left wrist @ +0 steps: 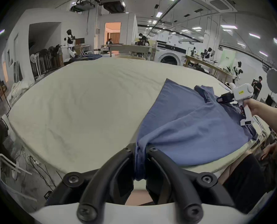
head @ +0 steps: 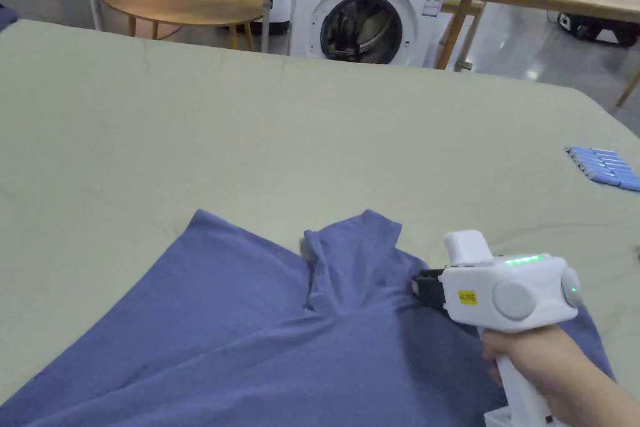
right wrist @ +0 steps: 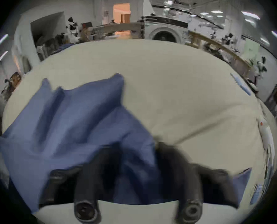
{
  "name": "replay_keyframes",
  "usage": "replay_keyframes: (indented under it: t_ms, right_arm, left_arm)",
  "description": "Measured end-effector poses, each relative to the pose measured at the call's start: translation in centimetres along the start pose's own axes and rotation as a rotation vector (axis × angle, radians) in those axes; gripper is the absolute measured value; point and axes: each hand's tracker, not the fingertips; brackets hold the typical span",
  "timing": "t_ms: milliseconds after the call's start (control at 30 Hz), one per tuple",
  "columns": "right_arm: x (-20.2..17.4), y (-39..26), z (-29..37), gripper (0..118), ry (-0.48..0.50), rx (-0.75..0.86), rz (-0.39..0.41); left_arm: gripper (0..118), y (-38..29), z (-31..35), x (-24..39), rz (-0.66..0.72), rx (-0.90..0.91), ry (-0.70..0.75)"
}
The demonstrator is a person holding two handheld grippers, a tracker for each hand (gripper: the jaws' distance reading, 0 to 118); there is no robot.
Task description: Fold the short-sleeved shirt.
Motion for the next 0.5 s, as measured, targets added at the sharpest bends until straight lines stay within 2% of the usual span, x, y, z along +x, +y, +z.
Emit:
replay_keyframes:
  t_ms: [33, 67, 100, 167, 333, 500]
  right_arm:
    - [-0.4, -0.2, 0.4, 0, 0.001, -0.001, 0.056]
    - [-1.6, -0.4, 1.4, 0, -0.071, -0.001, 0.115]
    - [-2.2, -0.5, 2.1, 0, -0.053, 0.001, 0.139]
    - [-2.5, -0.5, 4.1, 0, -0.039, 0.035, 0.118]
    - [-2.0, 1.9, 12.5, 0, -0.078, 0.270, 0.017]
    - [-1.6, 6.1, 24.0, 0, -0.184, 0.515, 0.039]
  left_arm:
    - [5, 0.2, 0.1, 0.0, -0.001, 0.004, -0.003]
    - [5, 0.4, 0.2, -0.1, 0.001, 0.007, -0.006]
    - [5, 0.8, 0.3, -0.1, 0.004, 0.011, -0.011]
    - [5, 1.7, 0.9, -0.2, 0.006, 0.029, -0.024]
    - [5, 6.4, 2.8, -0.4, -0.022, 0.103, -0.080]
    - [5, 15.2, 5.1, -1.1, -0.018, 0.256, -0.109]
